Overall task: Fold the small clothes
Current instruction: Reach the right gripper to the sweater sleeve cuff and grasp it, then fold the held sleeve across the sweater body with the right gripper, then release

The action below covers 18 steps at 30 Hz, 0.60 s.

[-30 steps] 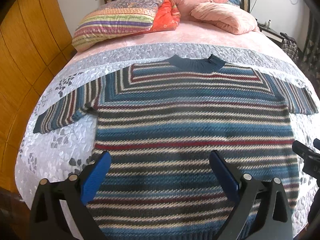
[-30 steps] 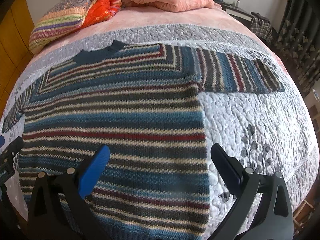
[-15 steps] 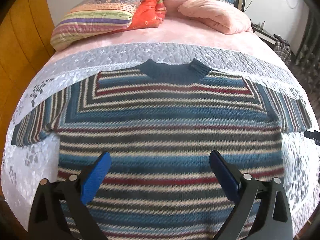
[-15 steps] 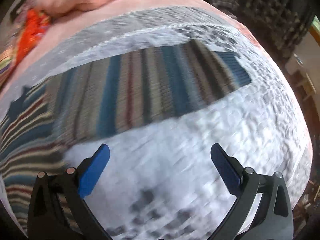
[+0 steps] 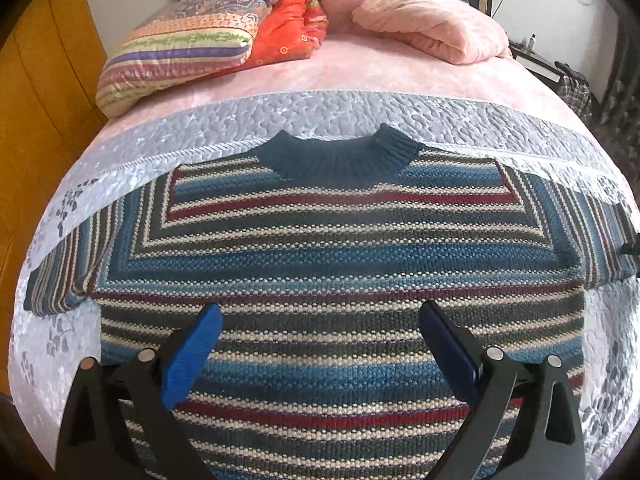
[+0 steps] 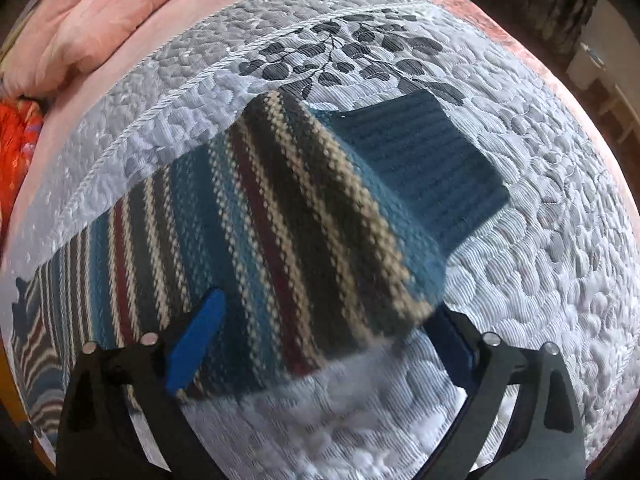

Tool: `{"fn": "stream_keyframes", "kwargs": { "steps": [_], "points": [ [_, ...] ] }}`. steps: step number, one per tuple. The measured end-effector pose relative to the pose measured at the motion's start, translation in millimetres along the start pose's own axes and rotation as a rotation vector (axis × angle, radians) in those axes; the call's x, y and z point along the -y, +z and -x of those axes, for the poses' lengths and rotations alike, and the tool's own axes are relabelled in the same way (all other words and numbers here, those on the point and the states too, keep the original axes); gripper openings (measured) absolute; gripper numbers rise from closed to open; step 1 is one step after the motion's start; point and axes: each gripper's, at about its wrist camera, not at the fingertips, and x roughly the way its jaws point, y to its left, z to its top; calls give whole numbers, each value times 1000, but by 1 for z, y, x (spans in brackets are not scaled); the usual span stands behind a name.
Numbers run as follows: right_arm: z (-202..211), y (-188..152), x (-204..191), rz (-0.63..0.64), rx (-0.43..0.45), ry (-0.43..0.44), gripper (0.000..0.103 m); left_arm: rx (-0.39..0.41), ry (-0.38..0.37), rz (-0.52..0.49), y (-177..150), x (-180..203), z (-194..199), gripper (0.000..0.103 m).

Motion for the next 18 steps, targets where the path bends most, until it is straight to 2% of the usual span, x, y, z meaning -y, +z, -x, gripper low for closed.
{"fn": "stream_keyframes", "kwargs": {
  "steps": [2, 4, 6, 7, 8, 9, 13, 18],
  "points": [
    [0, 3, -2, 1, 8, 1, 80, -1, 4, 4, 0, -2, -2, 99],
    [1, 7, -3, -12, 15, 14, 67, -3, 8, 12, 0, -6, -4, 99],
    [1, 9, -4, -32, 16, 37, 44, -9, 12, 21, -1, -10, -7, 99],
    [3, 9, -4, -40, 24, 45, 36, -11, 12, 25, -1, -12, -8, 99],
    [4, 12, -4, -41, 28, 65, 16, -12, 12, 28, -1, -14, -8, 99],
    [6, 12, -4, -49, 28, 102, 10, -12, 11, 32, -2, -16, -9, 99],
    [16, 8, -11, -40, 57, 112, 9, -19, 9, 43, -4, -24, -11, 99],
    [44, -10, -34, 12, 102, 186, 9, -30, 11, 62, -5, -36, -15, 99]
  ]
}}
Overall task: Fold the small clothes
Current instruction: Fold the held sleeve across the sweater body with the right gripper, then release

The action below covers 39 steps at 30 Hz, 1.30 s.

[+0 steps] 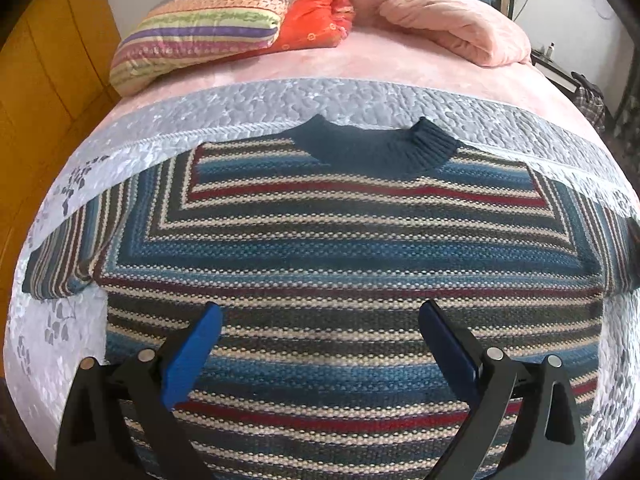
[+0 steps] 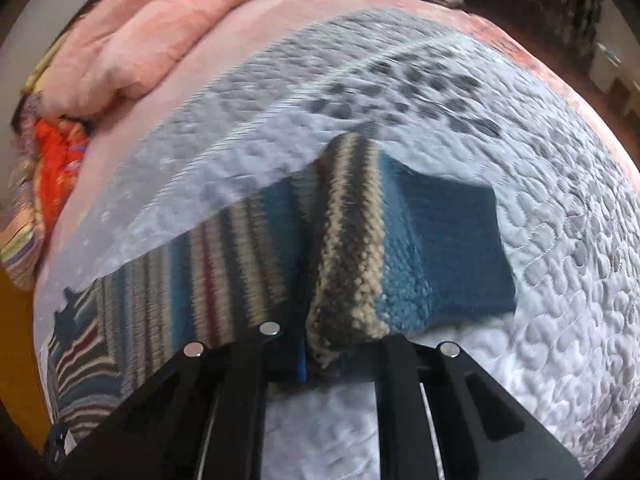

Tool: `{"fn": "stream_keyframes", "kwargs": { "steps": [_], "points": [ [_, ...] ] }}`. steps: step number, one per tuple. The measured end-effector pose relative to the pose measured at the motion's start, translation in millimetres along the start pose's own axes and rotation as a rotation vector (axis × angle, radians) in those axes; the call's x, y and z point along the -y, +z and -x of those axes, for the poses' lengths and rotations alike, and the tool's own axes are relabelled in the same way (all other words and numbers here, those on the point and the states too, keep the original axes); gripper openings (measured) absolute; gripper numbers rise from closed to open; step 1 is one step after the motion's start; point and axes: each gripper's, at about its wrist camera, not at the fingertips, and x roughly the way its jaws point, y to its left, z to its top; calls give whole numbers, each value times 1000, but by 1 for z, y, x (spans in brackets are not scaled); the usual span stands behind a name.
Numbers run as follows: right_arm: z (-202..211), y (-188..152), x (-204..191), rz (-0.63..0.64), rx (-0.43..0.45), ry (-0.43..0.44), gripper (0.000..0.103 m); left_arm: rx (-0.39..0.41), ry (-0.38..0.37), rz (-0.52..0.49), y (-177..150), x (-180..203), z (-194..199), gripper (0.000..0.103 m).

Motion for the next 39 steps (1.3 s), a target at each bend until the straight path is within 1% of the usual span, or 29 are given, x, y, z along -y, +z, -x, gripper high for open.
{"fn": "stream_keyframes", "kwargs": {
  "steps": [3, 4, 6, 10, 14, 19, 22, 24, 28, 32, 34, 37, 39],
  "points": [
    [17, -11, -34, 80, 33, 67, 9, -5, -2, 4, -1, -4, -2, 99],
    [24, -18, -53, 115, 42, 99, 9, -9, -6, 7, -2, -5, -2, 99],
    [26, -23, -75, 152, 39, 140, 9, -17, -12, 13, -3, -7, -4, 99],
    [36, -48, -126, 236, 39, 226, 9, -23, -23, 19, -5, -10, -5, 99],
    [39, -69, -169, 287, 27, 318, 9, -21, -28, 27, -6, -17, -5, 99],
    [31, -92, -215, 374, 3, 370, 9, -20, -37, 36, -5, -23, -5, 98],
    [22, -109, -234, 412, -11, 366, 9, -22, -51, 39, -4, -24, -6, 98],
    [16, -118, -243, 439, -12, 350, 9, -20, -55, 39, -4, -25, -5, 98],
    [-3, -135, -255, 467, -42, 332, 10, -18, -63, 36, -2, -24, -5, 98],
    [-22, -145, -255, 472, -76, 320, 13, -31, -90, 48, -1, -23, -6, 98],
    [-32, -152, -253, 478, -104, 297, 15, -37, -106, 50, 1, -20, -6, 98],
    [-32, -160, -247, 481, -118, 314, 23, -48, -139, 43, 4, -11, -7, 98],
    [-21, -165, -238, 472, -126, 345, 39, -56, -177, 25, 5, 0, -6, 98]
  ]
}}
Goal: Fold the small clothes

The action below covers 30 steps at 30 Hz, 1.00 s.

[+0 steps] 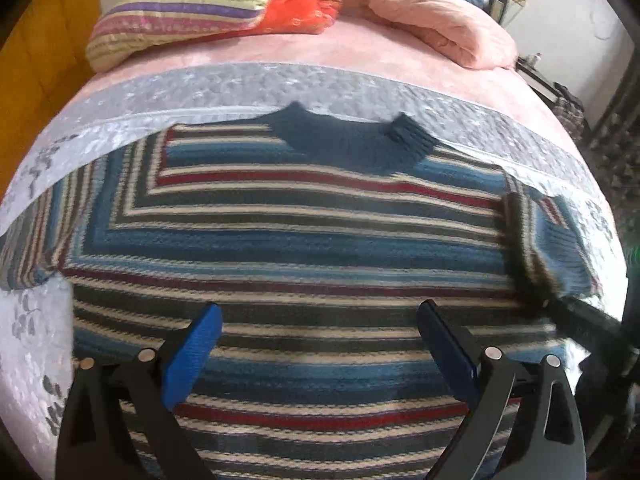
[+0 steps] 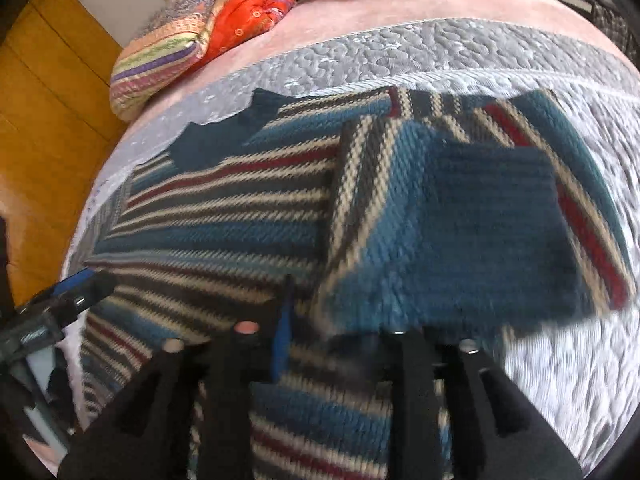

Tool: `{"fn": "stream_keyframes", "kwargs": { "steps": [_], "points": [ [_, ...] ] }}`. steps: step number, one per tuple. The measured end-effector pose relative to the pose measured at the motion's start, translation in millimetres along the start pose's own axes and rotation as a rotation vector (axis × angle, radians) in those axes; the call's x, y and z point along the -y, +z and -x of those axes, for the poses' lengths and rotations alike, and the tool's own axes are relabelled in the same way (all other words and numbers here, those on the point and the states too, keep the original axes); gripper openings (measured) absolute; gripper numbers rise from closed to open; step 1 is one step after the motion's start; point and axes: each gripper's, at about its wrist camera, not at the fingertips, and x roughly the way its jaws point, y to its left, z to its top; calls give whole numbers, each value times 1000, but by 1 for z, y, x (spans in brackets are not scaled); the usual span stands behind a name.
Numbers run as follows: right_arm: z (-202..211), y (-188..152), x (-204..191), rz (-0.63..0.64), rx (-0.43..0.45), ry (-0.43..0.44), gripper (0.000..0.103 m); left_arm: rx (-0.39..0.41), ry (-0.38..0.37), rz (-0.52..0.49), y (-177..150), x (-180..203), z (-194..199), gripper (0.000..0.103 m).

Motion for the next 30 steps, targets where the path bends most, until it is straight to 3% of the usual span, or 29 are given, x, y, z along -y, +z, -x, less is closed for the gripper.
{"fn": "stream_keyframes", "kwargs": {
  "steps": [3, 8, 13, 16, 20, 23, 30],
  "points": [
    [26, -16, 3, 7, 21, 27, 42, -20, -64, -23, 2, 19, -3, 98],
    [62, -36, 35, -35, 31, -36, 42, -57, -164, -59, 10, 64, -14, 97],
    [82, -50, 68, -90, 50, -76, 42, -142, -292, -55, 22, 117, -42, 92],
    [87, -57, 78, -110, 56, -77, 42, -211, -334, -34, 26, 139, -65, 79],
    [88, -62, 83, -100, 60, -107, 42, -277, -373, 17, 26, 154, -87, 51],
    [88, -65, 89, -112, 61, -107, 42, -239, -374, 18, 26, 159, -84, 13],
    [93, -61, 89, -130, 83, -121, 42, -87, -459, 61, 32, 136, -40, 9]
  ]
}}
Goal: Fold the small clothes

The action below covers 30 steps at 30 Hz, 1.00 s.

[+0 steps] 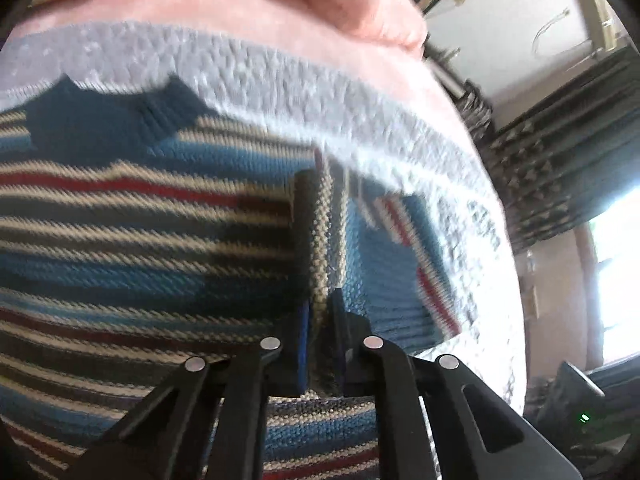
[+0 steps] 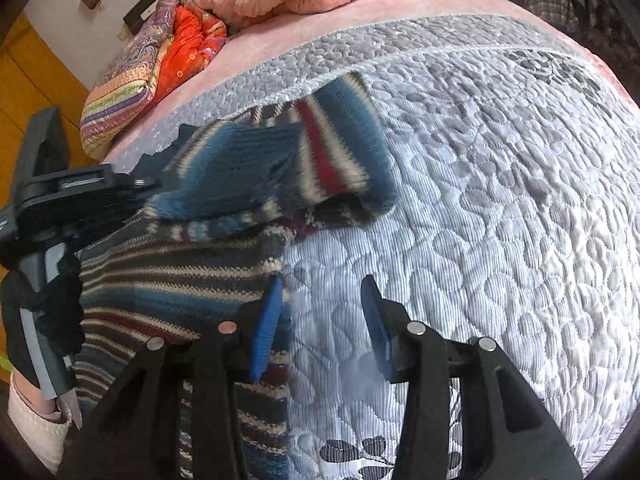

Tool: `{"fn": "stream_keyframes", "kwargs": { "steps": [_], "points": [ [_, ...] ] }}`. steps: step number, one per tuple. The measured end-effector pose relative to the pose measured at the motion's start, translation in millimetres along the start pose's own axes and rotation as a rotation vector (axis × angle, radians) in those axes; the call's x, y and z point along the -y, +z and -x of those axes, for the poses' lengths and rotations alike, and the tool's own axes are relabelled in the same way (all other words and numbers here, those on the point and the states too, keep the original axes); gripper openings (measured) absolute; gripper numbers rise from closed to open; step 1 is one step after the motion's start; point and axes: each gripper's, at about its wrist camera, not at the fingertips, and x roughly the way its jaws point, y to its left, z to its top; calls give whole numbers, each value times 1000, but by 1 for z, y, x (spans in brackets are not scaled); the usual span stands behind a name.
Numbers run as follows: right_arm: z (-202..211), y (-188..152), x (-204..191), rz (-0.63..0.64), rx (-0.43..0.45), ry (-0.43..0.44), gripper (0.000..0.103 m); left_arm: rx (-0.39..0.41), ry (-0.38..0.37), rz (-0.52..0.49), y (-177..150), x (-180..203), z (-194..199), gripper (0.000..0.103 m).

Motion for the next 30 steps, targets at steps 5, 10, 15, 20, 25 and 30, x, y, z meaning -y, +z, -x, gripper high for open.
{"fn": "stream_keyframes", "kwargs": {
  "steps": [5, 10, 15, 20, 25, 30],
  "points": [
    [7, 13, -4, -8, 31, 24, 42, 74, 49, -31, 6, -21, 38, 9],
    [-1, 34, -23, 6, 31, 86, 42, 107, 72, -10, 13, -55, 65, 9],
    [-21, 54, -48, 3, 12, 189, 42, 121, 108, 17, 17, -84, 75, 9],
    [-48, 68, -66, 15, -35, 199, 42, 101, 129, 44, 18, -106, 71, 9],
    [-74, 65, -64, -3, -82, 139, 40, 63, 164, 65, 14, -125, 55, 10],
    [-87, 59, -69, 39, -80, 81, 40, 37, 201, 54, 9, -135, 45, 13]
  ]
}}
